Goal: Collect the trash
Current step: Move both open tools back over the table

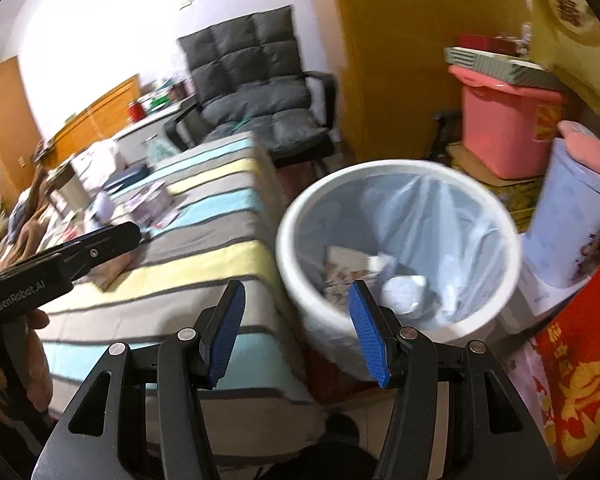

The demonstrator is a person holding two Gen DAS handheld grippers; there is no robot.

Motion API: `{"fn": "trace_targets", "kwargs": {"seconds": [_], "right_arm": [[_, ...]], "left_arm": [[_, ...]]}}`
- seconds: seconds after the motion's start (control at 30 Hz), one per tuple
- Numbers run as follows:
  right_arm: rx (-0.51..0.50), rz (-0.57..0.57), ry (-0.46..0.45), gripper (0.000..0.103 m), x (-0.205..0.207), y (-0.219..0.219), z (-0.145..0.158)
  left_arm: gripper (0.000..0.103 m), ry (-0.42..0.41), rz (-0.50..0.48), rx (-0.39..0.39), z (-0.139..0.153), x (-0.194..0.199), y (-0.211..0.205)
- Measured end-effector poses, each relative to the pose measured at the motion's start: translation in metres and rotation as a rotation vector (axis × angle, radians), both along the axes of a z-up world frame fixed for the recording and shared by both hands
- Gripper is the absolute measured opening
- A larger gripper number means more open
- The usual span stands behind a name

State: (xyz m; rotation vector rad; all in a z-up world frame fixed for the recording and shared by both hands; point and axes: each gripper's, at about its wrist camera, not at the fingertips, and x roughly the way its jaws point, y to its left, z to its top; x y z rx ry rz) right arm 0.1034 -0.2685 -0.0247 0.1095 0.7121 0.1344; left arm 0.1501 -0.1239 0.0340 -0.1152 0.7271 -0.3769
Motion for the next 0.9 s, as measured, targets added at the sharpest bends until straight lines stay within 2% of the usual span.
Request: {"fn": "trace_targets", "kwargs": {"seconds": [0.27, 0.37, 0.57, 0.9], "right_arm": [[0.033, 0.081, 0.020, 0.056, 0.003, 0.028, -0.004], [0.051, 0.109, 0.020, 0.056, 0.001, 0.039, -0.004], [0.008, 0.172, -0.007, 0.056, -0.005, 0.063, -0.005], [-0.022, 0.277, 0.016, 0.056, 0.001, 0.096, -0.001]], "left_arm": [[0.051, 0.056, 0.038, 0.009, -0.020, -0.025, 0.037], [0.051, 0.053, 0.054, 0.018, -0.023, -0.034, 0.049], [0.051, 0.051, 0.113, 0.023, -0.028, -0.048, 0.076], [0.051, 0.039, 0.231, 0.050, -0.030, -0.056, 0.118]]}}
